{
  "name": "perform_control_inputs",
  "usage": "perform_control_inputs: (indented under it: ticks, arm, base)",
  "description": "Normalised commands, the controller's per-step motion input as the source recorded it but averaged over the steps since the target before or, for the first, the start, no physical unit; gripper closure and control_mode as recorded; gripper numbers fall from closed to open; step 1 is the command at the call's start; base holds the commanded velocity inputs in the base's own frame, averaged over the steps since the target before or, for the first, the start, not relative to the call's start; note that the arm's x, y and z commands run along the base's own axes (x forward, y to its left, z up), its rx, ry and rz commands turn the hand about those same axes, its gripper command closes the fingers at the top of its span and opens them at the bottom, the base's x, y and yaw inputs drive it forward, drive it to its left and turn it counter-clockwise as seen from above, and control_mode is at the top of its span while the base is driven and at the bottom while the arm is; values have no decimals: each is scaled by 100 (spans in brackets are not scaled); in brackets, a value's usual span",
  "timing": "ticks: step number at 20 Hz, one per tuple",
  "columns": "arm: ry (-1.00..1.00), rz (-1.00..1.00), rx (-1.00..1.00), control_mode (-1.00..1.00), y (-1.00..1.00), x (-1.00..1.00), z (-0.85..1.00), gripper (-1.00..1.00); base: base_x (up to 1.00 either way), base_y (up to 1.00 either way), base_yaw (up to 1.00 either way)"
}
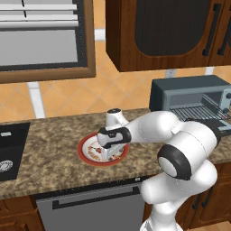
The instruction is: Pick up the kebab skewer and baguette bread, and place them inside the toaster oven. Close the toaster oven door and start by setting the timer.
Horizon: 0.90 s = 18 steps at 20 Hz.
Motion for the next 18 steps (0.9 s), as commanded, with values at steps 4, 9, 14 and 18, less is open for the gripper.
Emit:
perform_control_inputs:
  ticks: [4, 9, 14, 18]
  arm:
    - [6, 0, -1, -100, 0, 0, -31, -100]
    - [0, 0, -3, -100, 7, 3, -22, 100]
    - [0, 0, -1, -100, 1, 3, -36, 100]
    - [0, 1, 0, -100, -3, 0, -4, 100]
  base:
    - [0, 0, 0]
    - [0, 0, 0]
    - [0, 0, 0]
    - [0, 0, 0]
